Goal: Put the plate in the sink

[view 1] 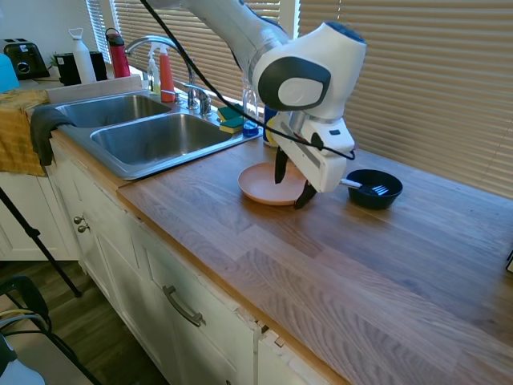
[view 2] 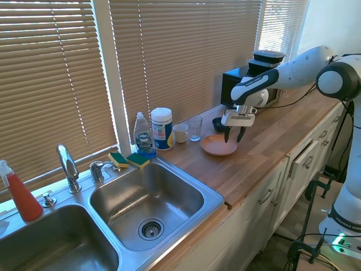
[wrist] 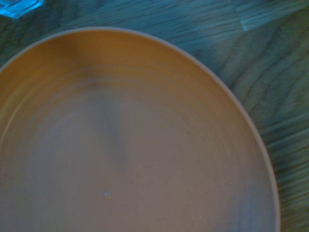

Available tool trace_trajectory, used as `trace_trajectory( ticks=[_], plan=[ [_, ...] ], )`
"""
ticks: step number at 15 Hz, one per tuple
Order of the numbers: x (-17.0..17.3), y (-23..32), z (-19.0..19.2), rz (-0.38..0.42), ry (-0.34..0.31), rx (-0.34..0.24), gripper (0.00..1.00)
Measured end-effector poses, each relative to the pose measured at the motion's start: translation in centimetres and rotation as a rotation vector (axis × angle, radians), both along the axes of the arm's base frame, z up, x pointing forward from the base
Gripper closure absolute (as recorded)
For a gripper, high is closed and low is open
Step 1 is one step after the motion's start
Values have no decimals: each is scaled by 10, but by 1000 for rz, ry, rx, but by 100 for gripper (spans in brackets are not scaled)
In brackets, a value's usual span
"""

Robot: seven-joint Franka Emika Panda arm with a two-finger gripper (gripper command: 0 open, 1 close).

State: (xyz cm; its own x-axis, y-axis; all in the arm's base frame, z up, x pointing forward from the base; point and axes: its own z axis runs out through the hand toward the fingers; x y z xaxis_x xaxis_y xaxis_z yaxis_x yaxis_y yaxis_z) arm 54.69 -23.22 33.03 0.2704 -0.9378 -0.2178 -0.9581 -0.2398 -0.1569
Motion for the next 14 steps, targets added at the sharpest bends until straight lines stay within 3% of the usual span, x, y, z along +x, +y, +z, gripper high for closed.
trace_trajectory(
  ticks=[14],
  plan=[
    [26,-4,-17,-34,-21,30,100]
  ],
)
